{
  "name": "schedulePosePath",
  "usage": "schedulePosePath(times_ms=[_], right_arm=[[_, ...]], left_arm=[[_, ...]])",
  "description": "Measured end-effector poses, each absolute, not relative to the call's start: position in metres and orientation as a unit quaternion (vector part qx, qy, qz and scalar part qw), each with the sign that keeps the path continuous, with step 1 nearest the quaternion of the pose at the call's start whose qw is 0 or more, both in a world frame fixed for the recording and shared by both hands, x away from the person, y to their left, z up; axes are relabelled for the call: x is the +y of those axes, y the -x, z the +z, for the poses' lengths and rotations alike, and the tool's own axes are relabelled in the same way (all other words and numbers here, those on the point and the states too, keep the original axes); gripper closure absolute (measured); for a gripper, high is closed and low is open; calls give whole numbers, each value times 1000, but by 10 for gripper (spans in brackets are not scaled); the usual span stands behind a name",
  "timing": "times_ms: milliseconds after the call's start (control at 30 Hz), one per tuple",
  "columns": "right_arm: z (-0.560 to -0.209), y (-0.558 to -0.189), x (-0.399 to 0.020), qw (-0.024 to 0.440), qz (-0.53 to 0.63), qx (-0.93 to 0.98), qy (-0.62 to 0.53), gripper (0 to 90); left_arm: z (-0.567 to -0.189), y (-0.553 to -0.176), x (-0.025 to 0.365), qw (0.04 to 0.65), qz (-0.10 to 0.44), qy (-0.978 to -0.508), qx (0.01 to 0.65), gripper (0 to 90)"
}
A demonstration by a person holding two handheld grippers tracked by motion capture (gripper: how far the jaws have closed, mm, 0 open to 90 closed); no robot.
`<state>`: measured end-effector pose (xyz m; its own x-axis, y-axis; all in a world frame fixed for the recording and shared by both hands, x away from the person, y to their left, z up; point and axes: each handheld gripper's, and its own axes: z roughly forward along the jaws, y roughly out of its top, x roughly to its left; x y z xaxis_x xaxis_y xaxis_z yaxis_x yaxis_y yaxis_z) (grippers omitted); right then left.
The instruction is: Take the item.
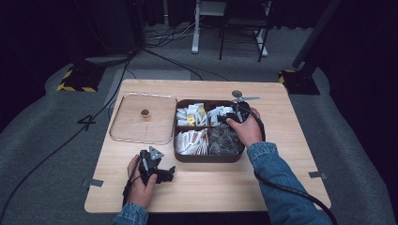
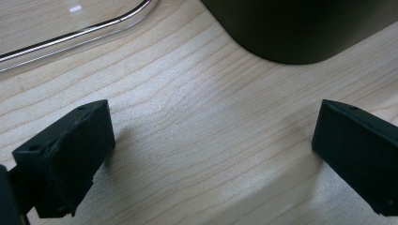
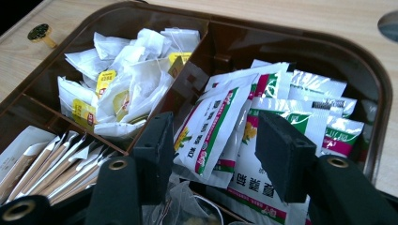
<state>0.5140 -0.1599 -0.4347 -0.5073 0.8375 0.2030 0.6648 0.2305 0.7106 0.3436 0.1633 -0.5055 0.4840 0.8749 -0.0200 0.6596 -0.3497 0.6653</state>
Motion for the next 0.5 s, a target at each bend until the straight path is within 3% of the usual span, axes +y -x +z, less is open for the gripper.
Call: schedulePosePath(times_ms=[500], right_arm=[[-427, -514, -142, 68, 411, 771, -481, 507]], left_arm=[[-506, -344, 163, 312, 173, -803, 478, 0]])
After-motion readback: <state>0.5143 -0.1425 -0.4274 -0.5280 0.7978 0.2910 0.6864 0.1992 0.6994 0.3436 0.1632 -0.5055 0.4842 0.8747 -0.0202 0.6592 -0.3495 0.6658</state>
